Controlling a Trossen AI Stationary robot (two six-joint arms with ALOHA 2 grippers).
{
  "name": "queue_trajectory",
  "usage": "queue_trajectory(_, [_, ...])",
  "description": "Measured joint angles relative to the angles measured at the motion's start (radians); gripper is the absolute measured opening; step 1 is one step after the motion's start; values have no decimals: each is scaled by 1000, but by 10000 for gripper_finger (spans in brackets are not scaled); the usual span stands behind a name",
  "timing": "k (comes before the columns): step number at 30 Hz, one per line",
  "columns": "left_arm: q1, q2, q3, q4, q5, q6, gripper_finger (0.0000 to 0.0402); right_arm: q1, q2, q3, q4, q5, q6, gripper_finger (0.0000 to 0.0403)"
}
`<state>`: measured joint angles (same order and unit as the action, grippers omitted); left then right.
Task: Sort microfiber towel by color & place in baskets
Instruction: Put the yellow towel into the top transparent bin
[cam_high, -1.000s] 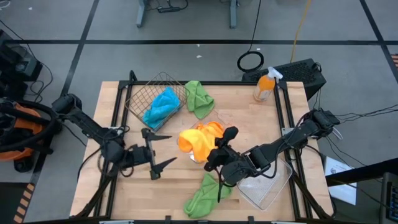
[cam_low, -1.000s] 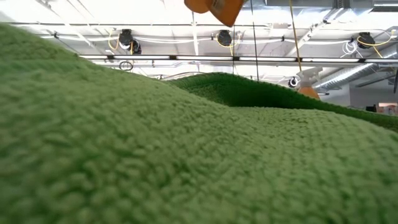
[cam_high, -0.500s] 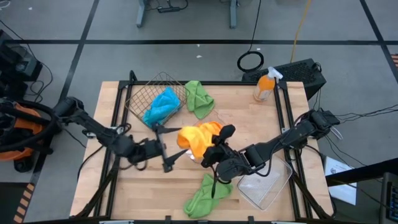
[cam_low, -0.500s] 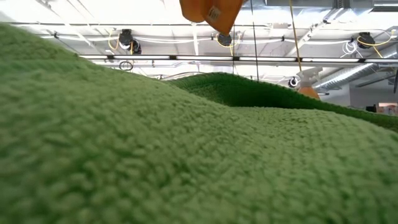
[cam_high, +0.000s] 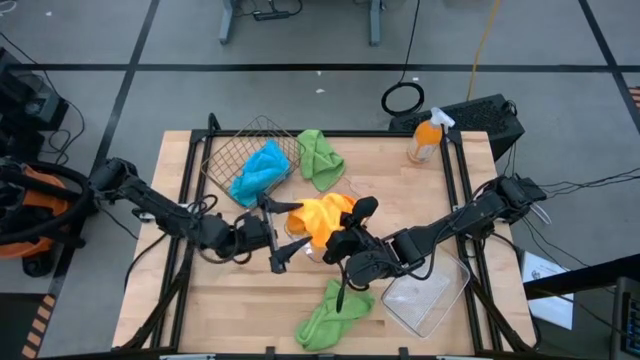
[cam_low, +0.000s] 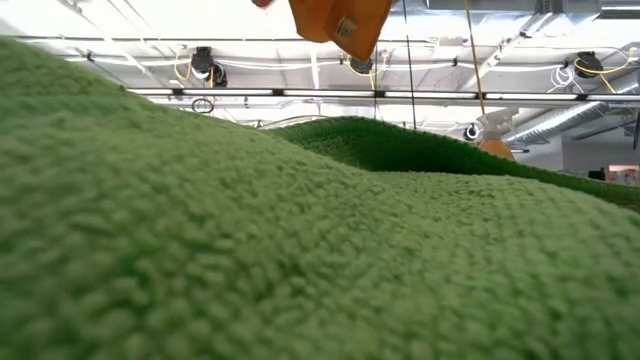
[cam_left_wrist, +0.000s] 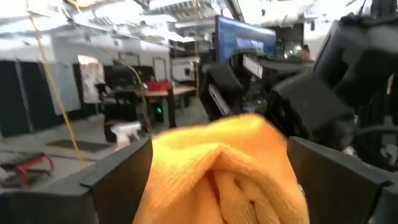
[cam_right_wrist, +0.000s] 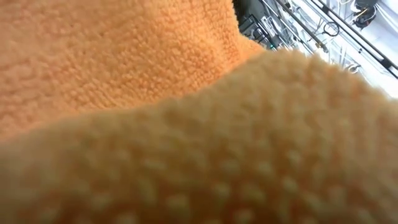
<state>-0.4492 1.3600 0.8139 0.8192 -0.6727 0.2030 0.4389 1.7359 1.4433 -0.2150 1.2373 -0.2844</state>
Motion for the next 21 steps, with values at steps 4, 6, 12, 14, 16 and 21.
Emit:
queue_trajectory(4, [44,6,-1,-86,71,-108,377,-9,0,0,0,0,2,8])
queue_trajectory(6, [64,5,0,-119,112,-165,373,-14,0,0,0,0,2,8])
queue_trajectory(12, [111,5,-1,-185,177,-250,303,-25,0,0,0,0,2,8])
queue_trajectory(14, [127,5,-1,-196,223,-250,252,-26,0,0,0,0,2,8])
queue_trajectory(16, [143,5,-1,-203,262,-250,190,-26,0,0,0,0,2,8])
queue_trajectory(21, [170,5,-1,-222,335,-179,26,-26,0,0,-1,-12,10,10])
